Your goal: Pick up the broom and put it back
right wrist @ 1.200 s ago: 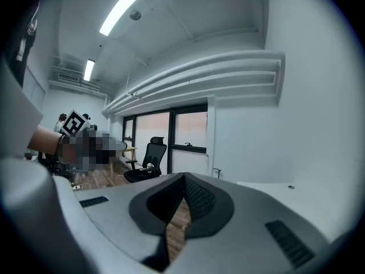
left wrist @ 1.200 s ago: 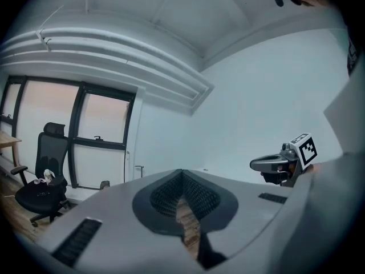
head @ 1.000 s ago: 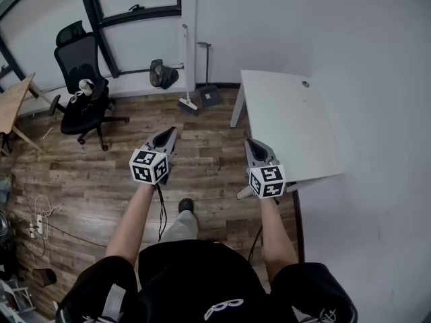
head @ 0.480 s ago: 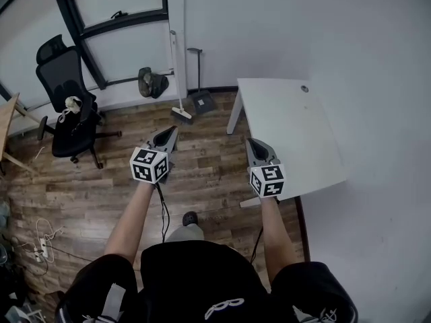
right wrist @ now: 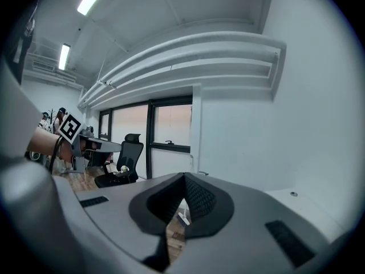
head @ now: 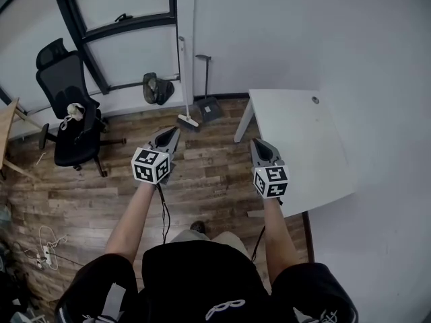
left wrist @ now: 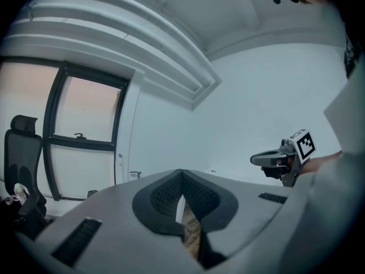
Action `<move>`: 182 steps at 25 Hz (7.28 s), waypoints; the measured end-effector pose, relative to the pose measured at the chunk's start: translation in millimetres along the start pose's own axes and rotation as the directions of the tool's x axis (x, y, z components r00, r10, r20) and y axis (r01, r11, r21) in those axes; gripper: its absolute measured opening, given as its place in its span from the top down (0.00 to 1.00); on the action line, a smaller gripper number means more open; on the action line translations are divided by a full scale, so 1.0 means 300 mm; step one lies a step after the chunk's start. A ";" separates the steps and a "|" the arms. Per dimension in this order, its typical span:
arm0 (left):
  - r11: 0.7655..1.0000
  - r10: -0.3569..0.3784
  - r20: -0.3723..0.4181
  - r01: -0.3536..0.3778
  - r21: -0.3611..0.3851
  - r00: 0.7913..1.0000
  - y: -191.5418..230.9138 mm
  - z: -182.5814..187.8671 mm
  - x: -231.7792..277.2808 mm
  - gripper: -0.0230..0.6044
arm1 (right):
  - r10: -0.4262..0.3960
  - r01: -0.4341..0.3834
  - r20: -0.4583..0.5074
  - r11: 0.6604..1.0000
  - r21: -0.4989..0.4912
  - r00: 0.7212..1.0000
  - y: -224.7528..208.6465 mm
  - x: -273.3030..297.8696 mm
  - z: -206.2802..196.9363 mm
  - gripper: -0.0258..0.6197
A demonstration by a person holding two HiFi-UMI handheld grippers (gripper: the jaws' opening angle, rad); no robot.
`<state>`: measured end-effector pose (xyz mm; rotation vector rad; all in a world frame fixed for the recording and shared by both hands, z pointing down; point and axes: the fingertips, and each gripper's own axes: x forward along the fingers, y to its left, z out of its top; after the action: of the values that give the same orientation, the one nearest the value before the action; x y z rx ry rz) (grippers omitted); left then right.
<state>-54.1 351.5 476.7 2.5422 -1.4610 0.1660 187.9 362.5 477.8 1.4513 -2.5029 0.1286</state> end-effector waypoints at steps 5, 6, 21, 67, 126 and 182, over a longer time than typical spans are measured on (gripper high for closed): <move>1.000 -0.001 -0.001 0.001 -0.008 1.000 0.055 -0.005 0.030 0.94 | 0.001 -0.001 -0.005 1.000 -0.001 1.000 0.006 0.068 0.006 0.92; 1.000 -0.001 -0.002 0.001 -0.010 1.000 0.065 -0.006 0.041 0.94 | 0.003 -0.003 -0.005 1.000 -0.001 1.000 0.003 0.084 0.010 0.92; 0.999 0.043 -0.001 -0.043 -0.007 0.999 0.291 0.074 0.310 0.94 | 0.049 -0.049 0.021 0.999 -0.007 0.999 -0.133 0.466 0.111 0.92; 0.990 0.136 -0.017 -0.136 -0.024 0.991 0.561 0.251 1.076 0.94 | 0.154 -0.154 0.015 0.988 0.026 0.988 -0.709 1.175 0.220 0.92; 0.983 0.105 -0.106 -0.119 -0.141 0.989 1.815 0.159 1.478 0.94 | 0.241 -0.241 -0.168 0.970 0.022 0.956 -0.286 2.576 0.296 0.92; 0.940 0.247 -0.142 -0.273 -0.205 0.958 2.143 -0.148 1.503 0.94 | 0.295 -0.280 -0.449 0.955 0.102 0.843 -0.141 3.279 -0.270 0.61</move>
<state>-382.0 -331.8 686.6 2.1227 -1.6642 0.1734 -229.6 -471.5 803.8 0.9013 -2.2986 0.5086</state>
